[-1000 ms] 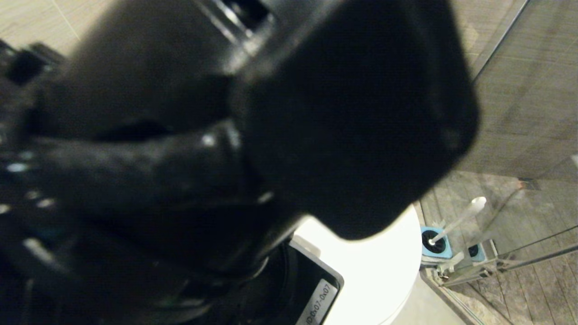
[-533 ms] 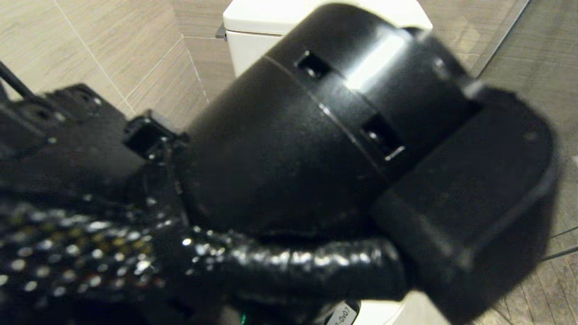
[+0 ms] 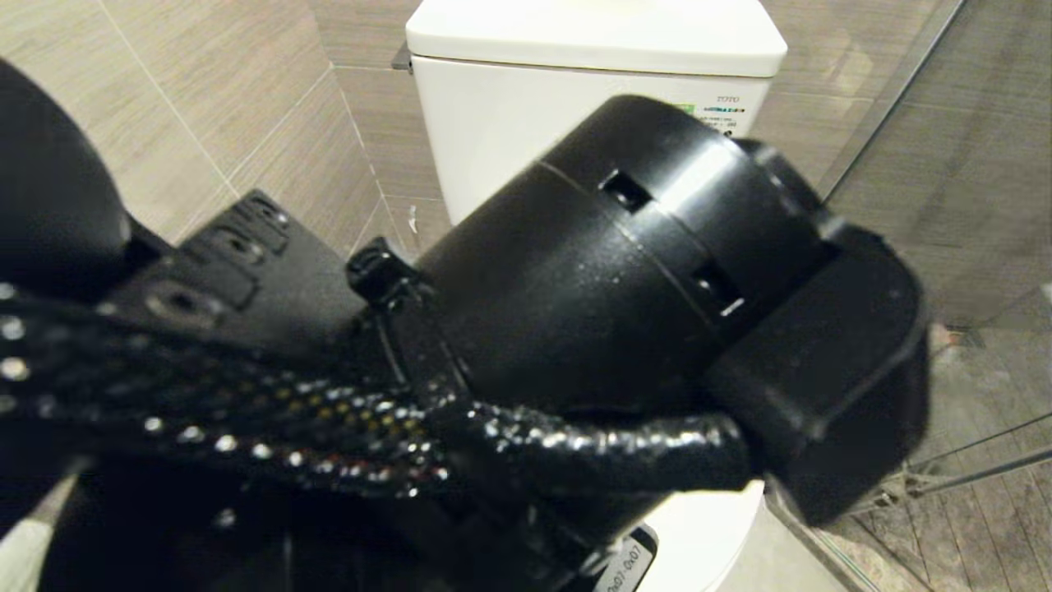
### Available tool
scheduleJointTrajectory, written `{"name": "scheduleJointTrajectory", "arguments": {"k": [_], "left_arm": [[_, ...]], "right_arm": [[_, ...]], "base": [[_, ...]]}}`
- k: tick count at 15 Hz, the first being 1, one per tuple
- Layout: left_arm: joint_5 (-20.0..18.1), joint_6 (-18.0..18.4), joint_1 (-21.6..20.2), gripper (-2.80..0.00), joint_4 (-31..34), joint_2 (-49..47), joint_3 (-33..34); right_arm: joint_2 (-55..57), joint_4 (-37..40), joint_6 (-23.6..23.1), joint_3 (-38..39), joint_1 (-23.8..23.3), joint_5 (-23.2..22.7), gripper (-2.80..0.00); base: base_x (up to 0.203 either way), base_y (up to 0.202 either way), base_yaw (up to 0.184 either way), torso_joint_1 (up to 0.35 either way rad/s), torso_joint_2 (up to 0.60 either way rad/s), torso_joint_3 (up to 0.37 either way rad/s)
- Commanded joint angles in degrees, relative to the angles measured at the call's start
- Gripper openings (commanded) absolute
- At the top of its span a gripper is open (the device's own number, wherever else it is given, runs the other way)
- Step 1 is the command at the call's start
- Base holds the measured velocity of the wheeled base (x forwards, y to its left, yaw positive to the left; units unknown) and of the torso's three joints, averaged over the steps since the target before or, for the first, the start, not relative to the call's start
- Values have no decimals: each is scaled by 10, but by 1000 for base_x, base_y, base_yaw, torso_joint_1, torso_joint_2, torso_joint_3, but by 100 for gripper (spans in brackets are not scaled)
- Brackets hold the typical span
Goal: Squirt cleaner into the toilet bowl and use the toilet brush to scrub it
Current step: Close the toilet lid
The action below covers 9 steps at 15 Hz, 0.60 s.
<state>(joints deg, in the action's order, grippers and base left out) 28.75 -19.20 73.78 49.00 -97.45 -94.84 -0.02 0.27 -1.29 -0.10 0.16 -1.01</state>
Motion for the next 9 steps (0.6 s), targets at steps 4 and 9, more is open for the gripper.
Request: {"name": "scheduleJointTrajectory", "arguments": {"k": [4,9], "left_arm": [[2,0,-20,-280,-8,-20,-1],[1,1,-37,-280,-8,-26,-1]], "right_arm": [[0,0,0,0,0,0,-280],[0,0,0,0,0,0,-280]], "base": [[0,0,0,0,0,0],[0,0,0,0,0,0]]}}
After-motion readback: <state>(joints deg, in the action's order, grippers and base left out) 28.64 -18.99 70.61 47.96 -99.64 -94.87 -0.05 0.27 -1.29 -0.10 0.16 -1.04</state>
